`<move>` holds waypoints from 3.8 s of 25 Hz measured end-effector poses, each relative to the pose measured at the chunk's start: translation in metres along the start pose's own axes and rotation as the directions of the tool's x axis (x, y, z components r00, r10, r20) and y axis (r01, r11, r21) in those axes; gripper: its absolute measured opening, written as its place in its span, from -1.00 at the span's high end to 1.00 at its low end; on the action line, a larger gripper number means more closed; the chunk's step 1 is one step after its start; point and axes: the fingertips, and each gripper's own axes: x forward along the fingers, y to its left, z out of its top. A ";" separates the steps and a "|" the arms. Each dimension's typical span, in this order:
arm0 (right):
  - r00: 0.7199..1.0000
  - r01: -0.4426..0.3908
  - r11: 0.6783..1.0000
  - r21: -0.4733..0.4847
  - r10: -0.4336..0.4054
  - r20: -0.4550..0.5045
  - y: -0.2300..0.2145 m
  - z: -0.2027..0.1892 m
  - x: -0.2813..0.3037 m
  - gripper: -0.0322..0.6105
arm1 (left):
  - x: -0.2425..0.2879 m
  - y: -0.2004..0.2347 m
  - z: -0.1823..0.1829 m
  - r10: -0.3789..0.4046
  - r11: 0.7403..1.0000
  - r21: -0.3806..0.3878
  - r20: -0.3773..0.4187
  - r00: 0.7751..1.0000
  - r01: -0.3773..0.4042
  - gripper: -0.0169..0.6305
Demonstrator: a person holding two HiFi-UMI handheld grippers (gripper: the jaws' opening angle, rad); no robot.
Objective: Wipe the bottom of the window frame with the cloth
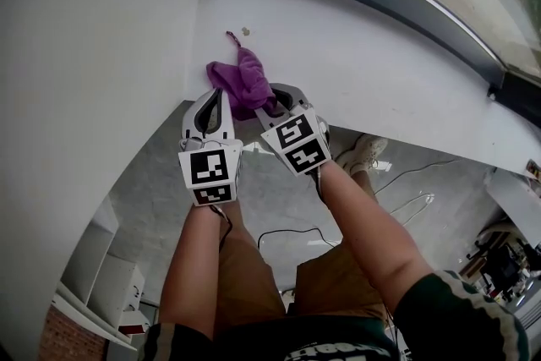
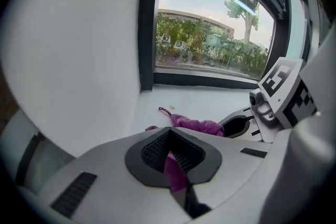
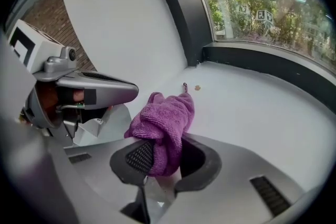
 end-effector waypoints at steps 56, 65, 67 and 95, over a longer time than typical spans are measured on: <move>0.985 0.005 0.992 -0.126 0.017 0.172 -0.059 0.136 0.034 0.58 | 0.035 0.036 0.078 0.079 0.996 0.032 0.109 0.991 -0.083 0.92; 0.981 0.084 0.995 -0.048 -0.074 0.180 -0.086 0.143 0.035 0.58 | 0.052 0.030 0.107 0.058 0.996 0.057 0.136 0.989 -0.067 0.92; 0.980 0.098 0.994 -0.037 -0.090 0.175 -0.091 0.137 0.030 0.58 | 0.055 0.024 0.110 0.048 0.996 0.066 0.135 0.990 -0.057 0.92; 0.951 0.224 0.957 0.182 -0.255 0.175 -0.208 0.032 -0.091 0.58 | 0.091 -0.151 0.134 -0.146 0.971 0.208 0.111 0.983 0.121 0.92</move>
